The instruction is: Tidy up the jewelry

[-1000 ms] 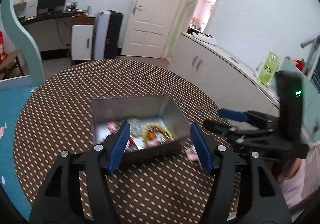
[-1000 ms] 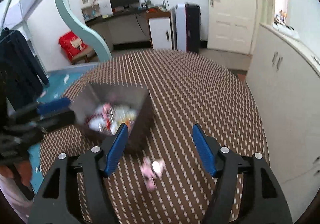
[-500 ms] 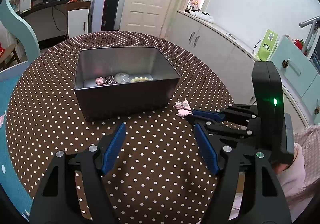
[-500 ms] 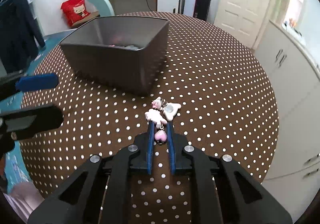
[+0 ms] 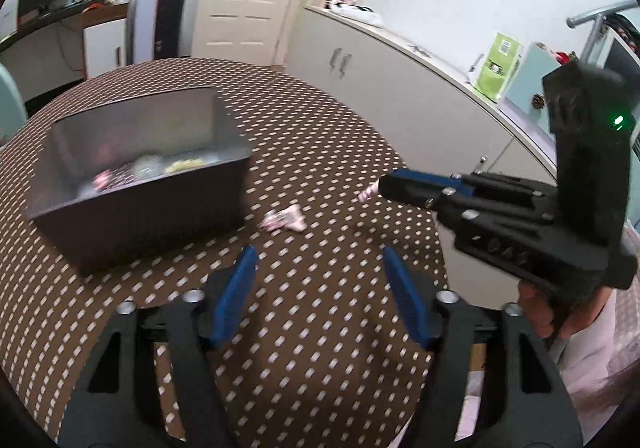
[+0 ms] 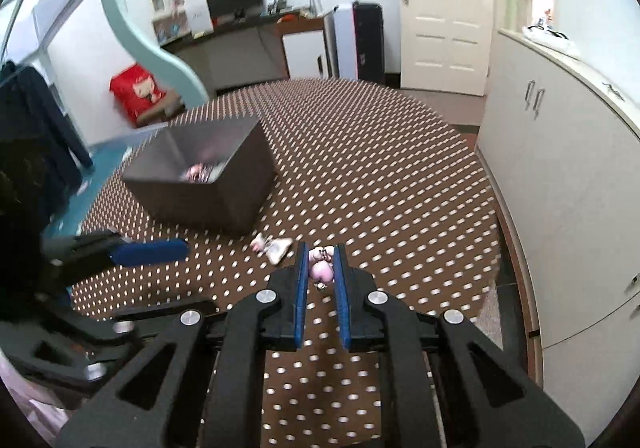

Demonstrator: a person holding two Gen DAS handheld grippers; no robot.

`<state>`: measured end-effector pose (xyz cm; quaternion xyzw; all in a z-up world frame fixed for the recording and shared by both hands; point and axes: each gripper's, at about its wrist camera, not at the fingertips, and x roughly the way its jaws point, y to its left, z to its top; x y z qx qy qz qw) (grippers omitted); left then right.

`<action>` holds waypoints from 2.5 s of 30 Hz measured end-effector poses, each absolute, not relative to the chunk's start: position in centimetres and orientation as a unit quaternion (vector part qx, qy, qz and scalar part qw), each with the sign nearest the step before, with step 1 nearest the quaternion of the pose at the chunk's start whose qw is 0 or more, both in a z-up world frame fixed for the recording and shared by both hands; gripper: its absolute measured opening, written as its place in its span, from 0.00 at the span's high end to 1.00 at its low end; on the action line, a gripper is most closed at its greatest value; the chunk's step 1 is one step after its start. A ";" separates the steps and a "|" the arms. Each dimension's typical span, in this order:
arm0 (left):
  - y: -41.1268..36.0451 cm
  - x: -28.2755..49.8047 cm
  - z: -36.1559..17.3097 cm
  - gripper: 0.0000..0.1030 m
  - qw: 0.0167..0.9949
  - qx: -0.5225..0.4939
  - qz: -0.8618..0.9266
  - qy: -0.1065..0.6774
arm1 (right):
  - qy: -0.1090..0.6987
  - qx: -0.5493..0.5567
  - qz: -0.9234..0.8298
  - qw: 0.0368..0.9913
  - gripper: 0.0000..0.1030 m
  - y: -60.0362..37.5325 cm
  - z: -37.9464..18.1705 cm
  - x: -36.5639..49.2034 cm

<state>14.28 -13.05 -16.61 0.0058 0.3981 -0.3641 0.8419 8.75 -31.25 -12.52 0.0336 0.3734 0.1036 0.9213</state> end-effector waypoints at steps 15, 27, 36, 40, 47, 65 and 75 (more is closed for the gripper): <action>-17.1 17.2 -19.3 0.71 0.863 0.081 -0.306 0.394 | 0.367 0.071 0.124 0.919 0.89 -34.6 -12.7 9.5; -16.5 17.1 -18.8 0.99 0.870 0.084 -0.293 0.387 | 0.367 0.071 0.130 0.918 0.89 -35.0 -12.4 9.5; -17.2 18.4 -19.6 0.75 0.870 0.124 -0.259 0.400 | 0.371 0.072 0.136 0.916 0.89 -34.9 -12.5 10.0; -17.7 18.3 -19.8 0.70 0.868 0.133 -0.264 0.399 | 0.374 0.076 0.132 0.915 0.89 -35.3 -12.7 10.3; -17.4 18.4 -19.9 0.87 0.854 0.122 -0.300 0.408 | 0.381 0.077 0.132 0.912 0.89 -35.3 -13.1 10.7; -16.9 16.9 -16.8 0.88 0.878 0.095 -0.294 0.367 | 0.367 0.068 0.128 0.919 0.89 -34.9 -11.5 10.5; -11.8 16.4 -8.7 0.87 0.922 0.039 -0.269 0.274 | 0.311 0.025 0.176 0.934 0.89 -30.2 -6.4 11.7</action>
